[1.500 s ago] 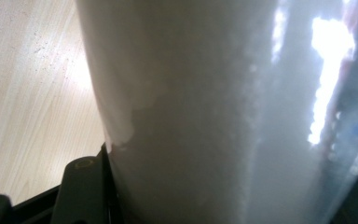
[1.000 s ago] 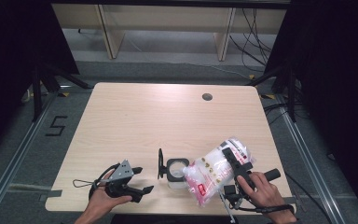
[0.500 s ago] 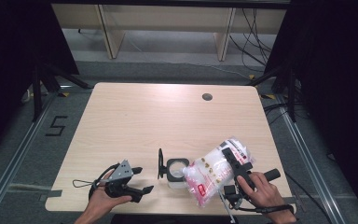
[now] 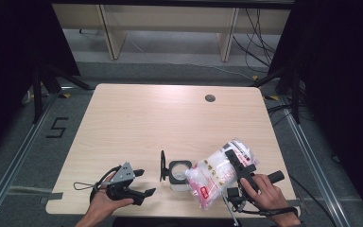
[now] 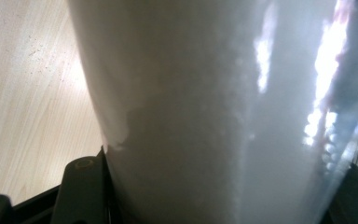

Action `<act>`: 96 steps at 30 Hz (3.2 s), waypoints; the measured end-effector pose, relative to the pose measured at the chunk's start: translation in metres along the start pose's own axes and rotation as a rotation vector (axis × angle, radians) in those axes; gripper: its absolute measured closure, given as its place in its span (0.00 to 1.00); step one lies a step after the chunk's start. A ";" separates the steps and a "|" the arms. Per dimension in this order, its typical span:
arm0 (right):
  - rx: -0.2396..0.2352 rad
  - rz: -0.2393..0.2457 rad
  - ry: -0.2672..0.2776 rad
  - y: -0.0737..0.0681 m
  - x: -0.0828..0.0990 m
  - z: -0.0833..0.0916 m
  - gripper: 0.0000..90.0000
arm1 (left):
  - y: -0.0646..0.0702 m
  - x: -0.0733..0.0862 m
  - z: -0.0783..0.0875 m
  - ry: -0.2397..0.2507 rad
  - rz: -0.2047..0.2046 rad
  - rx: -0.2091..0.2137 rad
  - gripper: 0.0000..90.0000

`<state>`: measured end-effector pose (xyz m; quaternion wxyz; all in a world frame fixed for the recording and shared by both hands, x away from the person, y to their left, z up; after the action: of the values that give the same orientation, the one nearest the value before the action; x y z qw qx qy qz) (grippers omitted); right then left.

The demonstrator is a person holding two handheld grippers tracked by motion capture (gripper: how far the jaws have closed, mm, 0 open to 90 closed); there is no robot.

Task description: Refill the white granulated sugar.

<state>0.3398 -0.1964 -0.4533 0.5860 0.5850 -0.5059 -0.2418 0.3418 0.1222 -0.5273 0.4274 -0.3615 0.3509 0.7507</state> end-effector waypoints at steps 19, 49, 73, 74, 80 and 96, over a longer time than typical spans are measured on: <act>-0.022 -0.009 -0.010 -0.003 0.001 0.001 0.43 | 0.000 0.000 0.000 0.005 0.025 -0.011 0.21; -0.033 0.007 -0.034 -0.003 0.002 0.000 0.43 | 0.001 0.000 0.000 0.009 0.001 -0.012 0.21; -0.040 -0.012 -0.052 -0.004 0.003 0.003 0.43 | 0.001 0.001 0.000 -0.007 -0.010 -0.004 0.21; -0.043 0.014 -0.053 -0.003 0.003 0.003 0.43 | 0.002 0.000 0.000 -0.004 -0.005 -0.003 0.21; -0.050 0.000 -0.059 -0.004 0.002 0.004 0.43 | 0.002 0.000 0.000 -0.008 -0.013 -0.001 0.21; -0.038 -0.004 -0.049 -0.003 0.000 0.003 0.43 | 0.003 0.001 0.000 -0.014 -0.015 0.001 0.21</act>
<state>0.3379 -0.1987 -0.4563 0.5840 0.5688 -0.5141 -0.2666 0.3389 0.1213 -0.5272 0.4355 -0.3589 0.3455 0.7498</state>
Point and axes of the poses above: each handheld gripper's, and its own axes: z roughly backward along the jaws, x roughly out of its underside, y roughly to its right, the point moved 5 cm from there along -z, roughly forward along the jaws, and after that the axes turned 13 degrees about x, right-handed, at the moved point
